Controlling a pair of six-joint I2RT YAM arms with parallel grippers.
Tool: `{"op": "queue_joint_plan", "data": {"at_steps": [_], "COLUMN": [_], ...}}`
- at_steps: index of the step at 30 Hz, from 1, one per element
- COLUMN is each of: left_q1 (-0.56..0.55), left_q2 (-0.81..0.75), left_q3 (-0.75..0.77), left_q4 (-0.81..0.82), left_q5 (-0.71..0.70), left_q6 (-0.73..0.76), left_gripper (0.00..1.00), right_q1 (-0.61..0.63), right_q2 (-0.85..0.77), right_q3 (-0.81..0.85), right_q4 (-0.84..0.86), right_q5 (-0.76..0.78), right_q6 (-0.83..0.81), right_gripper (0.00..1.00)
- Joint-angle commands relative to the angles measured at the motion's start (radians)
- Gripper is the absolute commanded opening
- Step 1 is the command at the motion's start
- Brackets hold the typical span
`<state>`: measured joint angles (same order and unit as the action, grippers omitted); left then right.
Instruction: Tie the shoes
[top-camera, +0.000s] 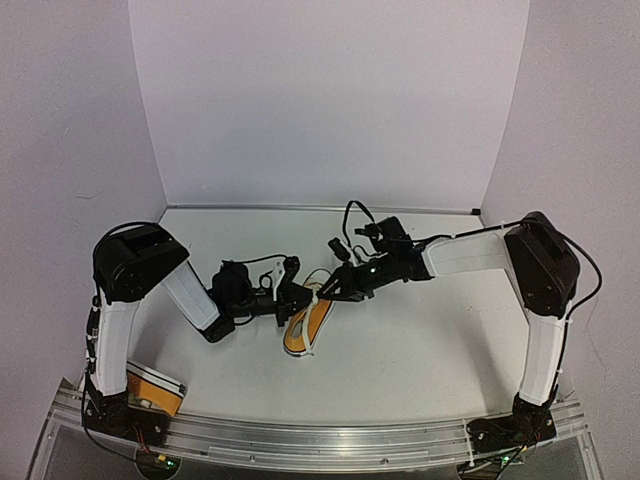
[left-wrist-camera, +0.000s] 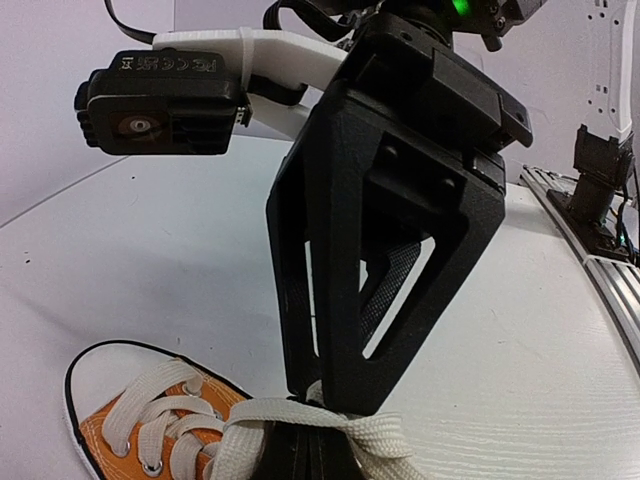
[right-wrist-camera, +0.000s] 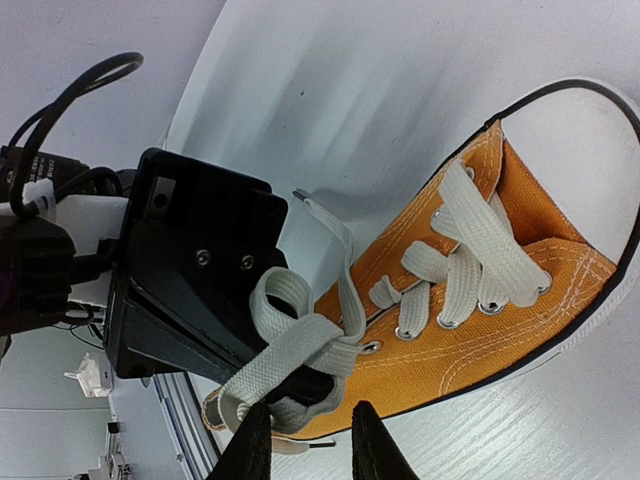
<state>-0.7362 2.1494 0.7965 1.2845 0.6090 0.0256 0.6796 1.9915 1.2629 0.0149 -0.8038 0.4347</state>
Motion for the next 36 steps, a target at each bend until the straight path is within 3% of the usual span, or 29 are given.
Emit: {"op": "queue_joint_plan", "data": {"at_steps": [1,14,17,21,26,36], "left_q1": [0.004,0.004,0.004,0.004,0.004,0.007], "left_q2": [0.007,-0.002,-0.010,-0.036,-0.099,-0.292], "left_q3": [0.007,0.011,0.008,0.000,-0.029,-0.114], "left_q4": [0.038,0.009,0.003,-0.025,-0.106,-0.353], "left_q5": [0.017,0.020,0.013,-0.012,-0.048,-0.099], "left_q6": [0.010,0.028,0.033,0.043,0.086,0.142], "left_gripper": [0.00,0.00,0.00,0.00,0.00,0.23], "right_q1": [0.012,0.029,0.030,0.030,0.030,0.030], "right_q2": [0.011,0.029,0.030,0.021,-0.011,-0.031], "right_q3": [0.034,0.059,0.057,0.045,0.029,0.032], "right_q4": [0.033,0.032,0.031,0.026,0.021,0.012], "right_q5": [-0.011,-0.009,-0.007,0.007,0.017,0.009], "right_q6": [0.009,0.019,0.017,0.015,0.006,-0.019], "right_gripper": [0.27,0.26,0.20,0.01,0.00,0.00]}}
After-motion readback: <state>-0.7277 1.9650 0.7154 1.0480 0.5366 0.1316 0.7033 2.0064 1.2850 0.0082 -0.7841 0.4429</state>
